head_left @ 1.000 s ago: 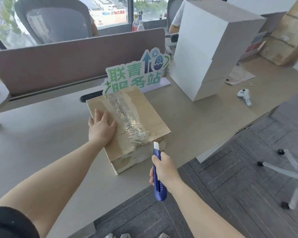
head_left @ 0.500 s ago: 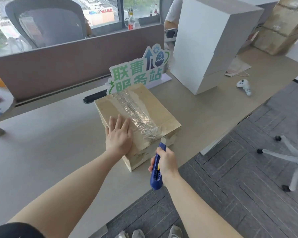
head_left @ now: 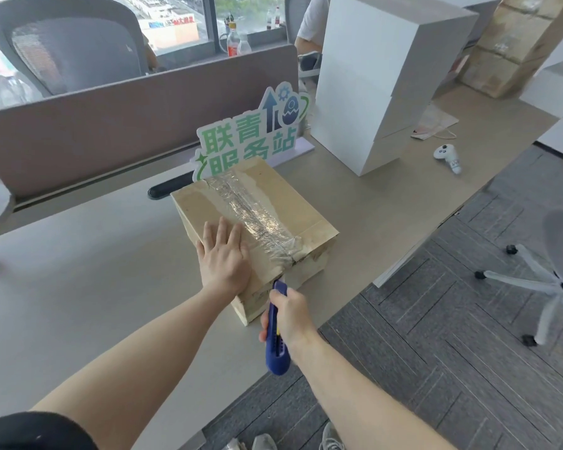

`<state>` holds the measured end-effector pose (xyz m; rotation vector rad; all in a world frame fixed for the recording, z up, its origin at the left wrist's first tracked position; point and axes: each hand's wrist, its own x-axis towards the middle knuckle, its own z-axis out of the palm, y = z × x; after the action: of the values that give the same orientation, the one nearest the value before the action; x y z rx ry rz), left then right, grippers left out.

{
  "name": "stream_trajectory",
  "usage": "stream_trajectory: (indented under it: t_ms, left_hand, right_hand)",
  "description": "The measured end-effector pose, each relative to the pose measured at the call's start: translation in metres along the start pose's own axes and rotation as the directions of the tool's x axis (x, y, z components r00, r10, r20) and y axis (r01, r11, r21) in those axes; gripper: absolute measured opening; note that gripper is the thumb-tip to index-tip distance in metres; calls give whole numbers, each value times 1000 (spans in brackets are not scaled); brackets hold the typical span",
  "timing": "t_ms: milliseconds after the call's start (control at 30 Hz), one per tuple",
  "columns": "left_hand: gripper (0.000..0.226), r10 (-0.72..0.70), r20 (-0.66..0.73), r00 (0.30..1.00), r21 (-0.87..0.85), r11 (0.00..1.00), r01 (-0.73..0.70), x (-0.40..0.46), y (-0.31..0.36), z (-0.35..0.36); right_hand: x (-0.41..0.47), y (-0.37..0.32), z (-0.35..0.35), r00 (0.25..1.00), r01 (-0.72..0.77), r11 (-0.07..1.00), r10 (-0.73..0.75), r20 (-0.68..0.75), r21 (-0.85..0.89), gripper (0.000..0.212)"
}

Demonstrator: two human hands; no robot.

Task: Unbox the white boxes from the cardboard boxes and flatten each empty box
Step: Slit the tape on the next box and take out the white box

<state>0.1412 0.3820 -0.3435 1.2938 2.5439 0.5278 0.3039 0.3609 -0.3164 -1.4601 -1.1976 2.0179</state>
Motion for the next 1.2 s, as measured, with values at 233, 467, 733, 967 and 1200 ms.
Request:
stream_trajectory:
  t_ms: [233,467,733,967,1200]
  left_hand:
    - [52,22,71,997,13,1000,-23,1,-5,-6]
    - [47,-42,17,999,-83,996,43,20,-3,-21]
    - [51,-169,51,984,41,985,167,79,-2,-38]
    - [45,-294,8,956,68,954,293,123,1,-43]
    - [57,-468,-6,884,69,881,468,152,15,-40]
  right_hand:
    - [-4,6,-17,997,-1,999,4,82,-36,14]
    - [5,-37,-85,963,170,968,-203,-179,-183,12]
    - [140,-112,-171,956,15,845,-170,-240,-535,15]
    - [251,-134,-193,984,35,610,-159,-80,-792,15]
    - [320,-137,-189,997,70,484,-21,68,-872,8]
